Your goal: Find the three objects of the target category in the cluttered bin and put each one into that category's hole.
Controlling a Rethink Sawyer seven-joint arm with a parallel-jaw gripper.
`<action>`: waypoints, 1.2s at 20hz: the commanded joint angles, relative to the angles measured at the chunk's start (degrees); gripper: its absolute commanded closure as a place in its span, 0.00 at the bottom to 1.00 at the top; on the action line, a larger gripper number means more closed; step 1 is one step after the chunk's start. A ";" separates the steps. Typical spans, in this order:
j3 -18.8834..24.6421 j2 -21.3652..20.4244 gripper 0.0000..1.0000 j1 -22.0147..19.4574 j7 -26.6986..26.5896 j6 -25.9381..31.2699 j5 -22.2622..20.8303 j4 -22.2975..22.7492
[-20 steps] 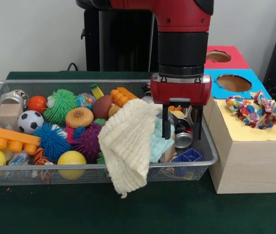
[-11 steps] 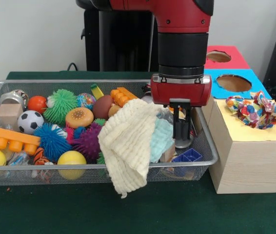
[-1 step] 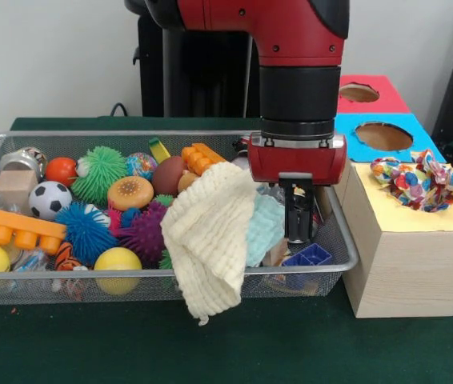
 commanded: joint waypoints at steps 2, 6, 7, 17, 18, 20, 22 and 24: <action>-0.29 7.22 1.00 0.86 9.68 -4.10 0.85 -0.14; -0.92 8.08 1.00 1.06 9.09 -3.35 1.14 0.17; -0.91 8.30 1.00 1.01 8.88 -2.95 1.18 0.22; 0.67 10.42 1.00 -1.94 6.02 -2.82 -1.69 3.15; 0.53 10.24 1.00 -2.10 5.54 -2.28 -2.01 3.51; -1.16 9.54 1.00 -1.87 3.84 0.14 -2.92 3.26; -3.81 8.63 1.00 -1.37 2.31 1.97 -4.18 3.17; -4.39 7.72 1.00 -2.52 0.61 2.90 -5.81 3.81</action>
